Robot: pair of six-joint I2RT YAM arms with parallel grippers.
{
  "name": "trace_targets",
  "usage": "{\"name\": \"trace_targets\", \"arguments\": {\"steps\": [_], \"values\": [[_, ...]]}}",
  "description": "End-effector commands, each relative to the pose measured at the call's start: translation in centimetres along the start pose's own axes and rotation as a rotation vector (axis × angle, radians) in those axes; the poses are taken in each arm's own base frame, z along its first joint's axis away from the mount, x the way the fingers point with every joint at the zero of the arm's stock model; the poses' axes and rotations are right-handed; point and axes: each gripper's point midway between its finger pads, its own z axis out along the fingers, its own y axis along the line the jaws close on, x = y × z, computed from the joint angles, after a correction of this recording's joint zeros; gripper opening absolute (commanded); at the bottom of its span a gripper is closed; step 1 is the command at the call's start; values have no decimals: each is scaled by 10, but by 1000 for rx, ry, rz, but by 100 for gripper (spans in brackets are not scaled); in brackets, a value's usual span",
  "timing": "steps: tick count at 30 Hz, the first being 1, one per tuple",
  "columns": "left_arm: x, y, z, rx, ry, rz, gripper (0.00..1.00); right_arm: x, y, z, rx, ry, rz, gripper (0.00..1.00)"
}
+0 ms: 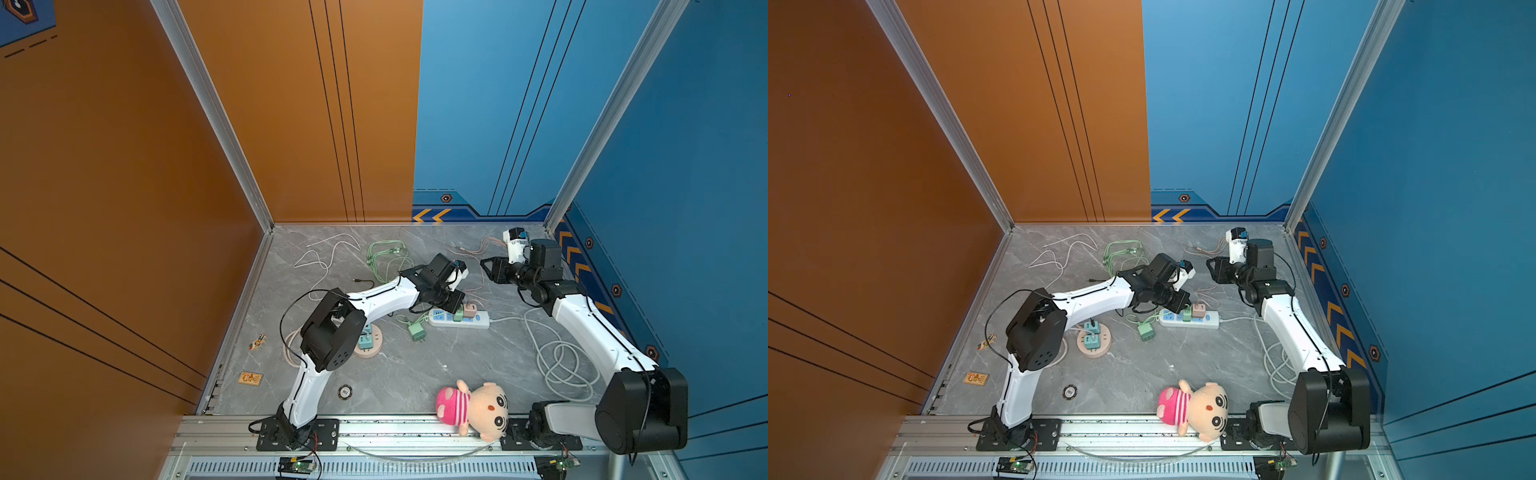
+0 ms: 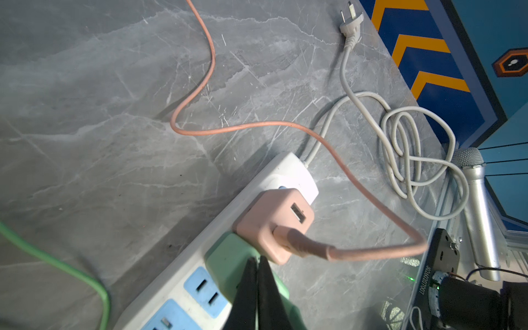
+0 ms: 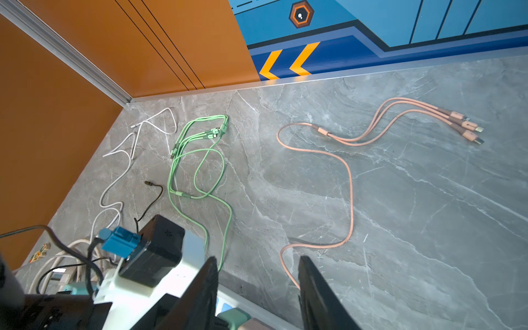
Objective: Insert plugs into power strip
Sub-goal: Press the plug into the socket.
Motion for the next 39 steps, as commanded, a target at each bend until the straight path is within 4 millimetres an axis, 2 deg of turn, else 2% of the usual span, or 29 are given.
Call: {"name": "trace_targets", "arguments": {"steps": [1,9,11,17,19,23,27,30,34,37,39], "values": [[67,17,29,-71,220,-64,6,-9,2,-6,29,-7,-37,48],[83,29,30,-107,256,-85,5,-6,3,-4,40,3,-45,48],[82,30,30,-114,250,-84,5,-6,4,-4,41,3,-48,48],[54,29,13,-100,184,-61,6,-11,5,-4,51,-6,-58,49],[41,29,6,-108,150,-43,7,-13,8,-2,48,-6,-69,53],[10,24,-15,-100,67,-13,13,-14,12,1,43,-6,-86,56],[-18,20,-45,-78,-42,-18,18,-11,14,5,42,4,-91,58],[-26,29,-69,-101,-93,-46,21,-10,16,5,40,6,-98,62],[-18,64,-98,-200,-131,-147,24,-12,20,4,35,2,-117,64],[-2,90,-121,-290,-153,-226,29,-16,23,3,33,-3,-123,66],[11,98,-135,-333,-156,-262,30,-19,25,3,31,-6,-127,67]]}}
